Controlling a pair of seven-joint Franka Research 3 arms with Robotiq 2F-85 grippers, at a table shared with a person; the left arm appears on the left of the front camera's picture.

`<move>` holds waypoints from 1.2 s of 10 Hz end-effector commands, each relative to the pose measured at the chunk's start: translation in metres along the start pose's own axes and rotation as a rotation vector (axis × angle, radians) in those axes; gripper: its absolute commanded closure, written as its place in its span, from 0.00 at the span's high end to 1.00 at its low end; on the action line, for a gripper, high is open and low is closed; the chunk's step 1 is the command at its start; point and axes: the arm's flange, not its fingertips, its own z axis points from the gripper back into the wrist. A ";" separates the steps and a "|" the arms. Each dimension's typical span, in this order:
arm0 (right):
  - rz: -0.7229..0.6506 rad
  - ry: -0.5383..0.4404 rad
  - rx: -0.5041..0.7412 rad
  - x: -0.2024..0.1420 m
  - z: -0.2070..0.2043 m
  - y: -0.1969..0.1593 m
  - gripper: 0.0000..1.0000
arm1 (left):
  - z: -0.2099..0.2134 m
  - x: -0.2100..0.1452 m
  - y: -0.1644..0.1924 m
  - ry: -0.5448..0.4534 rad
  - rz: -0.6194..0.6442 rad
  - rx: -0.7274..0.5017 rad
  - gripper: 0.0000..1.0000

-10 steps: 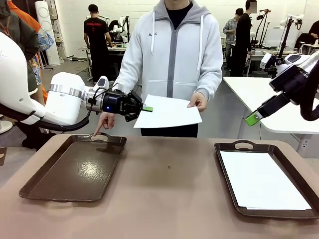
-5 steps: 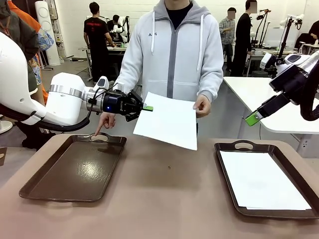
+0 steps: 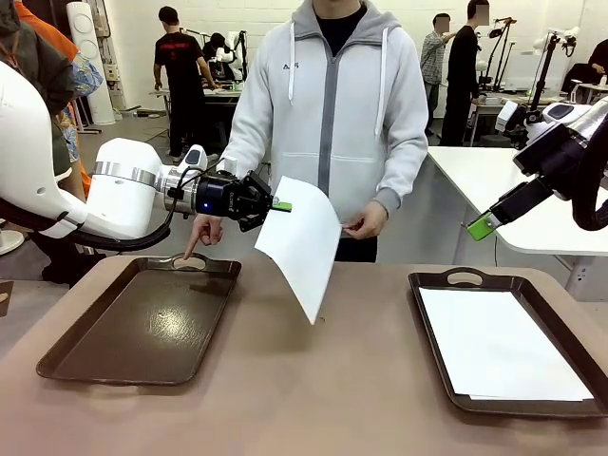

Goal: Sort the A4 documents.
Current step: Receive the A4 Paper, then place the A4 Paper in the designated Handle tray.

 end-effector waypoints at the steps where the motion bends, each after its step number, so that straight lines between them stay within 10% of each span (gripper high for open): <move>1: 0.004 -0.006 0.009 0.000 0.000 0.000 1.00 | 0.000 0.001 0.001 -0.004 0.001 0.001 0.00; 12: 0.004 -0.006 0.009 0.000 0.000 0.000 1.00 | 0.019 -0.011 -0.027 0.109 -0.134 0.162 0.01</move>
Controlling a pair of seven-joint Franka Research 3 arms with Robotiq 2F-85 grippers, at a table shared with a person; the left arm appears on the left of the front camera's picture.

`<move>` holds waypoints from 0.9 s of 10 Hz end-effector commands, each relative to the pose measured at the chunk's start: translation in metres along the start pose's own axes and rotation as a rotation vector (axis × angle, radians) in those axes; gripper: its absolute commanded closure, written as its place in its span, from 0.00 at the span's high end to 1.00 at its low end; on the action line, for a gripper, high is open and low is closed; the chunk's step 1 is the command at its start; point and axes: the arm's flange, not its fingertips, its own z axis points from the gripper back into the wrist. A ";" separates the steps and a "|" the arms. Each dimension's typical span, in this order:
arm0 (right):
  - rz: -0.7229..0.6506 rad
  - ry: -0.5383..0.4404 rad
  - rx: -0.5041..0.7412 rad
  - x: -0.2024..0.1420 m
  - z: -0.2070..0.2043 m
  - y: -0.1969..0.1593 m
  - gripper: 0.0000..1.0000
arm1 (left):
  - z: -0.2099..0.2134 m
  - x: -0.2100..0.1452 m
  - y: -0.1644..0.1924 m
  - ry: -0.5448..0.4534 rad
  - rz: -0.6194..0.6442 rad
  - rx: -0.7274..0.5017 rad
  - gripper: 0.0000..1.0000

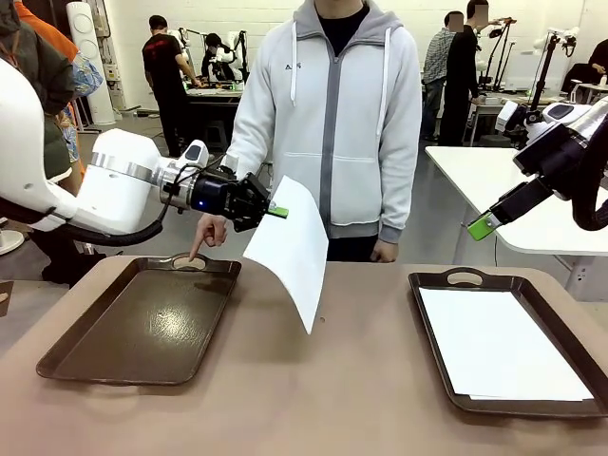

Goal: Sort the A4 documents.
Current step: Place the A4 Paper in the designated Handle tray.

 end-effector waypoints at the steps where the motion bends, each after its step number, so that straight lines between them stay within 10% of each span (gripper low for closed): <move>1: 0.004 -0.007 0.009 0.000 0.000 0.000 1.00 | 0.024 -0.009 -0.015 0.052 -0.056 0.051 0.01; 9: 0.004 -0.007 0.009 0.000 0.000 0.000 1.00 | 0.149 -0.063 0.060 -0.065 0.087 0.059 0.01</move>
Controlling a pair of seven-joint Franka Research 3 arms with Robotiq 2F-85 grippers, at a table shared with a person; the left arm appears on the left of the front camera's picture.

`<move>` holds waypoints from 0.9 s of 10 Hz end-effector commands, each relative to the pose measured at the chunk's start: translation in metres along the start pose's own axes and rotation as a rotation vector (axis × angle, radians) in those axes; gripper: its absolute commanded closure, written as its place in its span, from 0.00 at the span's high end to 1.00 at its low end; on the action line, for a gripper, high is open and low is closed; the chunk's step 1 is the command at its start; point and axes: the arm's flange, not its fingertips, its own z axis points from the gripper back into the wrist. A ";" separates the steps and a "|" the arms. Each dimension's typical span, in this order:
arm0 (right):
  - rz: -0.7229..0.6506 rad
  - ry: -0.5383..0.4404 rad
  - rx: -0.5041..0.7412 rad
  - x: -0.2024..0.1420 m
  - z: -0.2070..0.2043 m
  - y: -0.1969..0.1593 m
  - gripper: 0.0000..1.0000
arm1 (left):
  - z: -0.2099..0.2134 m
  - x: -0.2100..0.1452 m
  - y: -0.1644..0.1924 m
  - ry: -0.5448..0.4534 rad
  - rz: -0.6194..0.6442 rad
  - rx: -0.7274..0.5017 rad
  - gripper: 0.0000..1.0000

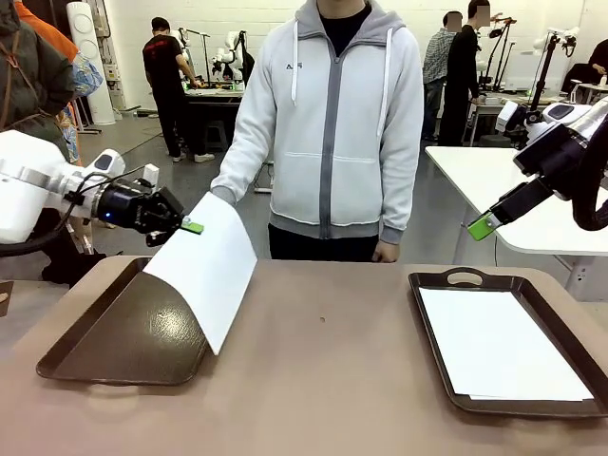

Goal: Sort the A4 documents.
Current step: Place the A4 Paper in the designated Handle tray.

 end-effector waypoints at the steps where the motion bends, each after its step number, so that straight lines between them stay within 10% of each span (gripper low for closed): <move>1: 0.005 -0.007 0.009 0.000 -0.001 0.000 1.00 | 0.011 0.004 0.019 -0.048 -0.003 -0.028 0.01; 9: 0.005 -0.007 0.009 0.000 -0.001 0.000 1.00 | 0.040 0.011 0.070 0.000 0.088 0.292 0.01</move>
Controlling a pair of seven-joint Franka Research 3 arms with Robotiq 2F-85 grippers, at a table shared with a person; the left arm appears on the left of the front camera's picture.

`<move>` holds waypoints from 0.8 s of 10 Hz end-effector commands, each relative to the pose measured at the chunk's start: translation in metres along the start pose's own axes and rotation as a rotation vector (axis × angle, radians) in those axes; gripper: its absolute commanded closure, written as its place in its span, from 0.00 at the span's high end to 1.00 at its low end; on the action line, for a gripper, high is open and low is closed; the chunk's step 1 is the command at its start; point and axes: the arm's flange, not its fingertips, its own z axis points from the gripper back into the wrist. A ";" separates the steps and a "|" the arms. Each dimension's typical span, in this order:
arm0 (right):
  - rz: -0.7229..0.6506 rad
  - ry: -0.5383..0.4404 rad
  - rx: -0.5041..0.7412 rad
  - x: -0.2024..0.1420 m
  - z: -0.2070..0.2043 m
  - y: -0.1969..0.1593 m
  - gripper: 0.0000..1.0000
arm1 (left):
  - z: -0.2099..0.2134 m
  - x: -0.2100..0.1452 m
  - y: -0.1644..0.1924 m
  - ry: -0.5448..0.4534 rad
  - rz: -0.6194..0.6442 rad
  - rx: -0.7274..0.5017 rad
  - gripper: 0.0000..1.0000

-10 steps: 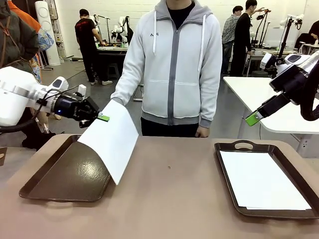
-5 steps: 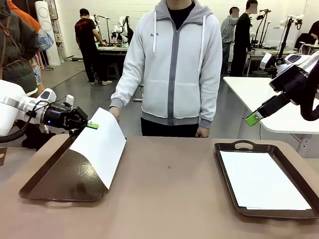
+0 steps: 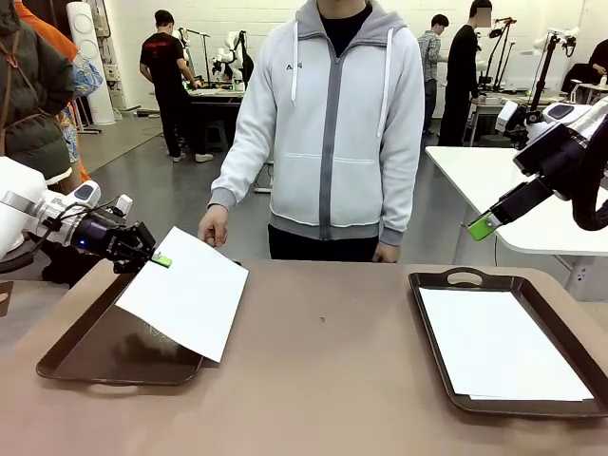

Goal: Sort the A4 documents.
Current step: Place the A4 Paper in the designated Handle tray.

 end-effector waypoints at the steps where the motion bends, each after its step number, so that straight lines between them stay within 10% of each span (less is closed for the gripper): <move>1: 0.005 -0.007 0.009 0.000 0.000 0.000 1.00 | 0.002 0.003 -0.007 0.073 0.008 0.087 0.01; 8: 0.005 -0.007 0.009 0.000 0.000 0.000 1.00 | 0.008 0.004 0.027 0.062 0.075 0.251 0.01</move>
